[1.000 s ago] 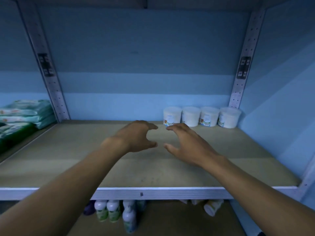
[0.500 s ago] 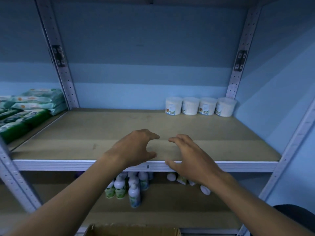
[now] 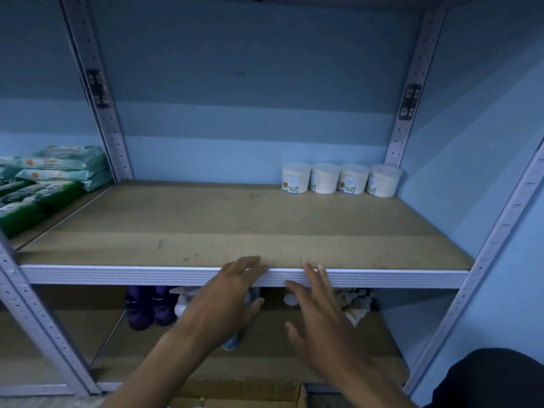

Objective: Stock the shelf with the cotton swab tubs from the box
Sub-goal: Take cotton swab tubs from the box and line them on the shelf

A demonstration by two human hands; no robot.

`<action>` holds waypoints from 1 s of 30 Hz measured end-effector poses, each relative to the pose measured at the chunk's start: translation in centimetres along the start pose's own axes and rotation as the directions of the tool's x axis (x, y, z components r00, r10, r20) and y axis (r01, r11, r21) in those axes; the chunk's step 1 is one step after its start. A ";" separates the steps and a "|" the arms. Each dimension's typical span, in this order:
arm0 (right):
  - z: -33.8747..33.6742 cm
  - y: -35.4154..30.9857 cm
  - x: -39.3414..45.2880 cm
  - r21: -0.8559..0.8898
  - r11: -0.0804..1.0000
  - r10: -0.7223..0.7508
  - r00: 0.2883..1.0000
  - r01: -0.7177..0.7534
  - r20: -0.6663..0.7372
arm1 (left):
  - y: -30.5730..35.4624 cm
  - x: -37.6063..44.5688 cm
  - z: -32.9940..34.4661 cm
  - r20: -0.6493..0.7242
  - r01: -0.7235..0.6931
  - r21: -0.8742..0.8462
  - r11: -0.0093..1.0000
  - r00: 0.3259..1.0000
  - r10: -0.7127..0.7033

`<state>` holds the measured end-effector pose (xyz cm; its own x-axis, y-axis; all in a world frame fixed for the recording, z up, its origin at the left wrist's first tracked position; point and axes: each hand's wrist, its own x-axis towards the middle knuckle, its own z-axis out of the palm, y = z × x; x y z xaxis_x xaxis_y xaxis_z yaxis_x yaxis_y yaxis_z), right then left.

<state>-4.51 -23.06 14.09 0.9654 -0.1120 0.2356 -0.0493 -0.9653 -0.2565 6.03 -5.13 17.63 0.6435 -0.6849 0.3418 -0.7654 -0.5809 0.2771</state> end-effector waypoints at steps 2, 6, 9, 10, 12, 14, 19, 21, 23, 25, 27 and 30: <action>0.9 -0.2 -0.9 0.021 1.000 -0.003 1.000 0.003 0.000 | 0.1 -1.1 0.9 -0.019 -0.014 0.015 1.000 1.000 0.014; 2.3 -0.4 -2.6 0.068 0.997 0.023 0.999 -0.026 0.040 | -0.1 -3.1 2.8 -0.055 -0.047 0.025 0.999 0.997 0.048; 3.6 -0.3 -3.1 0.087 0.996 0.031 0.997 -0.037 0.072 | -0.5 -4.6 4.3 -0.038 -0.050 0.039 0.998 0.998 0.051; 4.1 -0.3 -3.3 0.088 0.995 0.034 0.995 -0.042 0.090 | -0.7 -5.1 4.7 -0.017 -0.042 0.035 0.999 0.999 0.043; 5.1 -0.3 -3.5 0.086 0.995 0.040 0.992 -0.050 0.118 | -1.3 -5.9 5.7 0.045 -0.011 0.012 1.000 0.999 0.011; 6.1 -0.1 -3.6 0.088 0.994 0.052 0.988 -0.066 0.147 | -2.1 -6.5 6.7 0.131 0.028 -0.002 1.000 0.991 -0.027; 9.1 0.3 -4.3 0.109 0.980 0.126 0.947 -0.165 0.297 | -3.6 -7.9 9.5 0.302 0.149 -0.025 0.989 0.944 -0.134; 10.4 0.5 -4.6 0.109 0.975 0.143 0.922 -0.194 0.360 | -3.6 -8.3 10.7 0.350 0.188 -0.045 0.981 0.923 -0.161; 11.7 0.5 -5.1 0.094 0.972 0.158 0.897 -0.215 0.412 | -3.9 -8.7 11.9 0.402 0.206 -0.047 0.977 0.900 -0.171; 13.0 0.6 -5.6 0.074 0.971 0.169 0.875 -0.226 0.453 | -4.3 -9.0 13.2 0.448 0.230 -0.043 0.972 0.874 -0.187; 14.0 0.7 -5.9 0.056 0.970 0.181 0.854 -0.237 0.487 | -4.8 -9.3 14.3 0.489 0.257 -0.034 0.966 0.847 -0.208; 15.6 1.0 -6.4 0.040 0.966 0.197 0.823 -0.257 0.533 | -5.5 -9.9 15.7 0.551 0.304 -0.015 0.952 0.797 -0.246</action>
<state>-6.75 -19.65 -2.33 0.9214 -0.1563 -0.3559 -0.2853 -0.8937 -0.3462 4.05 -2.11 -1.40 0.7059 -0.6458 -0.2908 -0.5334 -0.7548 0.3818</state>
